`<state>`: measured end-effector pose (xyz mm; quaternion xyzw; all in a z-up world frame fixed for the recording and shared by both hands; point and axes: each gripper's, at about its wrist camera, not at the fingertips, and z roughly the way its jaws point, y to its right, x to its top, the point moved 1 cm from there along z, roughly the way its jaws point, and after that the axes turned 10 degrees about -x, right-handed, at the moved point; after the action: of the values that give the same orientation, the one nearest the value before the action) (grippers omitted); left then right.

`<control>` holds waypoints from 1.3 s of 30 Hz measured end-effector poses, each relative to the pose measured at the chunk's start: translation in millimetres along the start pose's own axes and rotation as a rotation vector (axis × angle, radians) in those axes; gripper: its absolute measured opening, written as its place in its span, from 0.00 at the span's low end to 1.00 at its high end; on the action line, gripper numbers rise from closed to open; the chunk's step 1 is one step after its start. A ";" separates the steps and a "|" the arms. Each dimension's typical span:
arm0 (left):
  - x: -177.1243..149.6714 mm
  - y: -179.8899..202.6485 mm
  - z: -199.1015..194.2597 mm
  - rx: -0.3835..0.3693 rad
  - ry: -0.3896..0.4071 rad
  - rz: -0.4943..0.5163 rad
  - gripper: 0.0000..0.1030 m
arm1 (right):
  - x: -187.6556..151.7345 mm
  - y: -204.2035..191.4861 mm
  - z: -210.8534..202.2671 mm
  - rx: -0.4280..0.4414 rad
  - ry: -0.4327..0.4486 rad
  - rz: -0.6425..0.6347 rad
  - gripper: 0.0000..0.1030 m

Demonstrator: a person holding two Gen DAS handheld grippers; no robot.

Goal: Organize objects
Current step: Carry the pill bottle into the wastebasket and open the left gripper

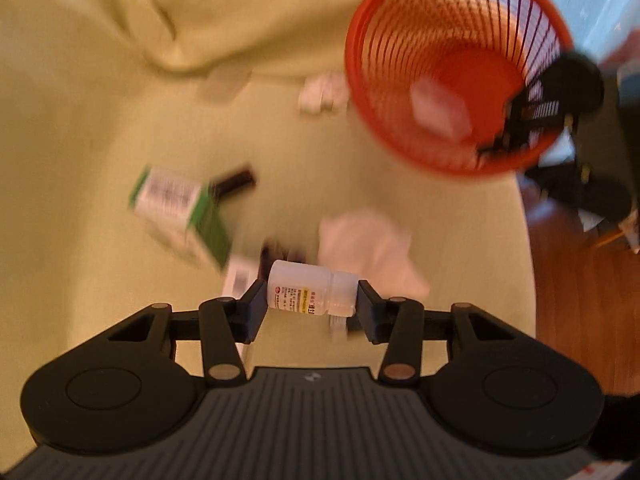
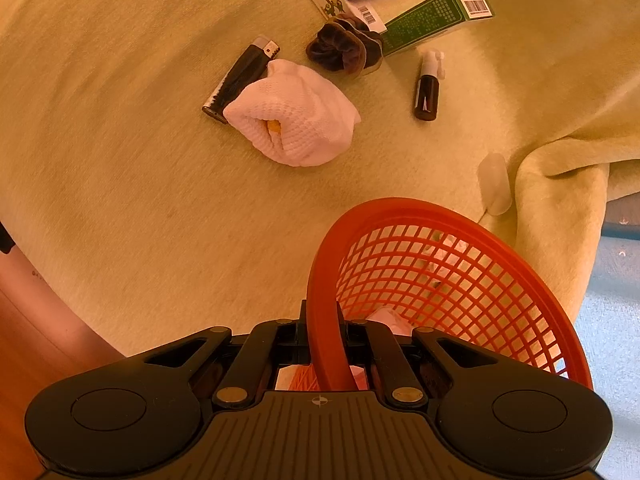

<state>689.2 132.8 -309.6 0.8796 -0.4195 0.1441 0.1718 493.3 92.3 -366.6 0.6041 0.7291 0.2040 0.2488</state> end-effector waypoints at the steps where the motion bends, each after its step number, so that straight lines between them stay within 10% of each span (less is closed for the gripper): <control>1: 7.5 2.3 0.3 -0.006 0.010 0.011 0.41 | 0.1 -0.3 -0.1 0.000 0.001 0.000 0.02; 15: 104.4 40.6 26.5 -0.112 0.055 0.240 0.41 | -2.1 -2.8 -0.3 0.000 0.021 0.004 0.02; 27: 138.0 59.7 38.1 -0.244 0.107 0.218 0.49 | -3.8 -2.8 -0.6 0.002 0.025 0.034 0.01; 39: 93.7 25.6 3.0 -0.096 0.113 0.094 0.57 | -4.4 -0.9 -1.0 0.002 0.028 0.040 0.02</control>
<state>726.2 52.0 -270.4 0.8400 -0.4566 0.1813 0.2303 492.6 87.8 -365.9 0.6159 0.7204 0.2169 0.2337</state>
